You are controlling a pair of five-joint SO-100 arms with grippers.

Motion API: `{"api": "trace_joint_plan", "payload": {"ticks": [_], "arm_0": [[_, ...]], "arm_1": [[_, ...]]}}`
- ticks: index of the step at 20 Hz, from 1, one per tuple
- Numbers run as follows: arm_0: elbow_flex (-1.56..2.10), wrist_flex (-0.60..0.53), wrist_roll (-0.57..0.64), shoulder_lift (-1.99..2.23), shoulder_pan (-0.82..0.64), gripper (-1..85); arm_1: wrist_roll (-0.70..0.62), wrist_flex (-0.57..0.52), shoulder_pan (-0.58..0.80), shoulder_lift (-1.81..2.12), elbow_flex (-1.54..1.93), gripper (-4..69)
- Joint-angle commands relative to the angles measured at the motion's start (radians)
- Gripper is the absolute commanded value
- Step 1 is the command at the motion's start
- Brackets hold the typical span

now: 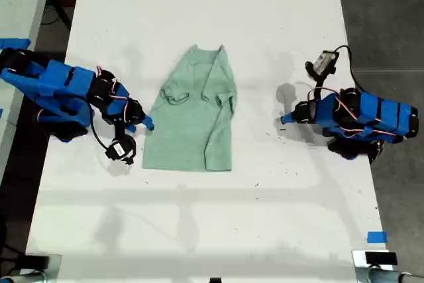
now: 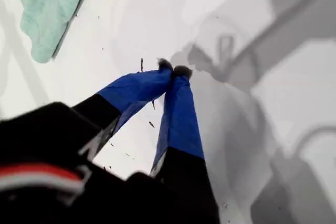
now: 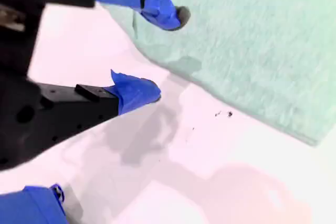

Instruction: Fold t shirt

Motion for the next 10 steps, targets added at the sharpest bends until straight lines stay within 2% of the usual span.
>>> {"api": "trace_joint_plan", "payload": {"ticks": [1, 6, 8, 10], "arm_0": [[0.031, -0.028, -0.117, 0.06, 0.069, 18.9], [0.094, -0.12, -0.396, 0.031, 0.198, 19.2], [0.104, -0.202, -0.383, -0.006, 0.207, 19.0], [0.1, -0.298, -0.247, -0.08, 0.173, 18.6]], "arm_1": [[0.0, 0.009, -0.002, 0.005, 0.012, 0.5], [0.0, 0.009, -0.006, 0.005, 0.012, 0.5], [0.0, 0.009, -0.003, 0.005, 0.012, 0.5], [0.0, 0.009, -0.005, 0.005, 0.012, 0.5]]}}
